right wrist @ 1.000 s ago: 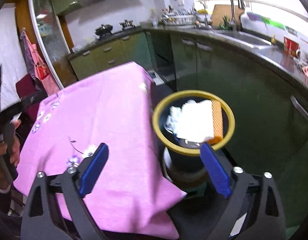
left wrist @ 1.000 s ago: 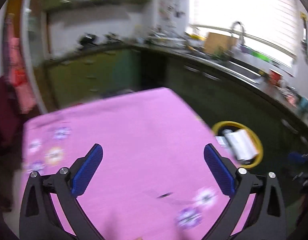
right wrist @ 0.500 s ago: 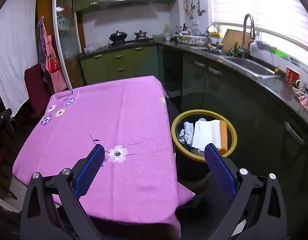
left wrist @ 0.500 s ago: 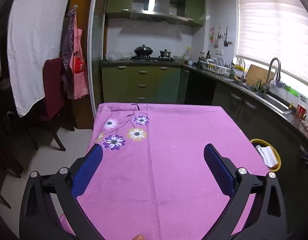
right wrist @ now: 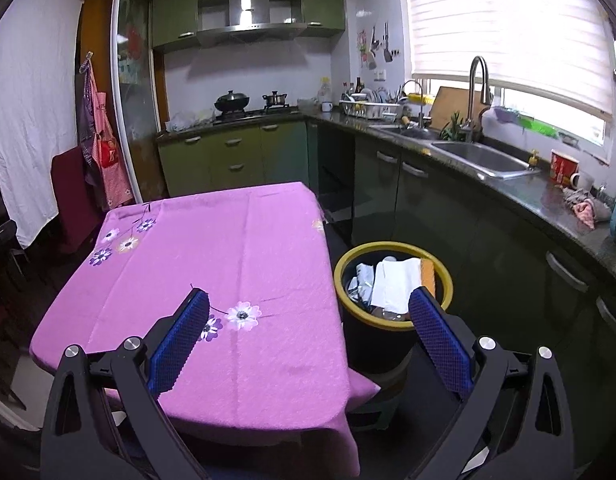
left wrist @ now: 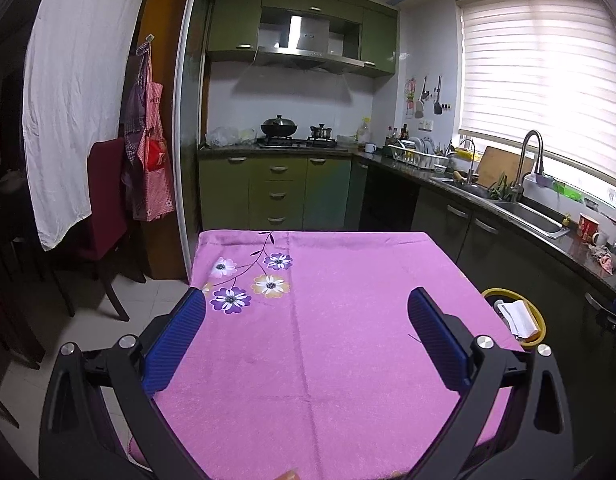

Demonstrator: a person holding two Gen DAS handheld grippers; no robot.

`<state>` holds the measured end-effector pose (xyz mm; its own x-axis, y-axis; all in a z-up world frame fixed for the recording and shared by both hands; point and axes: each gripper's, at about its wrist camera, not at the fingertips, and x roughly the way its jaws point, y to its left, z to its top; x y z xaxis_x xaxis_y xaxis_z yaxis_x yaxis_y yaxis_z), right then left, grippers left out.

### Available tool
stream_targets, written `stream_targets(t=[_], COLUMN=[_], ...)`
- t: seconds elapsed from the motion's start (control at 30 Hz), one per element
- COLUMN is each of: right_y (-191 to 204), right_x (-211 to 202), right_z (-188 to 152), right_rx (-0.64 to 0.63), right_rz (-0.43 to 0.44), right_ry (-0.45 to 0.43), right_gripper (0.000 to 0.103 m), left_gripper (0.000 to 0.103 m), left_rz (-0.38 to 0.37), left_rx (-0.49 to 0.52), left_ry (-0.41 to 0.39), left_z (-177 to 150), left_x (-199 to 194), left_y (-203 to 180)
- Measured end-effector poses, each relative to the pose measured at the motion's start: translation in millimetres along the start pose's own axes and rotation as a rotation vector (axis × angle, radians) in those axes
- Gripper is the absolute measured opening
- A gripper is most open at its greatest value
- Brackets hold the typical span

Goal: Collect trash

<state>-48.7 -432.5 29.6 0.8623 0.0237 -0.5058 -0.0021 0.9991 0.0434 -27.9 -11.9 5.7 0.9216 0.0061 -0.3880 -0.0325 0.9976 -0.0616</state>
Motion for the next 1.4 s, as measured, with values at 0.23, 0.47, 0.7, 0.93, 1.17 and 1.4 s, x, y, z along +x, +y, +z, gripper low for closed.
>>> stream_targets(t=[0.23,0.47,0.7,0.93,1.17,1.4], right_y=[1.7,4.6,5.6,6.2,5.8,6.3], right_x=[-9.0,-8.9,-6.2,-3.0,-2.0,-0.7], right_z=[-0.4,0.0,1.0,0.5,0.5,-0.3], right_rx=[-0.006,-0.013,-0.012,-0.015,-0.014,-0.014], right_rz=[-0.009,0.003,0.009,0.013,0.015,0.014], right_ry=[-0.01,-0.012,-0.011,-0.006,-0.006,-0.005], right_gripper=[0.098,0.098,0.098,0.098,0.098,0.098], left_gripper=[0.096,0.096,0.096,0.096,0.096,0.096], left_rz=[-0.018,-0.031,-0.029,-0.039,-0.038,-0.041], left_rx=[0.011,0.008,0.009,0.007,0.012,0.021], left_ry=[-0.005,-0.003,-0.003,-0.002,-0.002,0.0], left_z=[-3.4,-2.9,-3.0,-1.4,-0.7,-1.8], left_x=[-5.8,-5.3,-5.5,-4.4,-2.4,-1.3], left_y=[-2.6,-2.7,-3.2,-2.0,0.1,0.9])
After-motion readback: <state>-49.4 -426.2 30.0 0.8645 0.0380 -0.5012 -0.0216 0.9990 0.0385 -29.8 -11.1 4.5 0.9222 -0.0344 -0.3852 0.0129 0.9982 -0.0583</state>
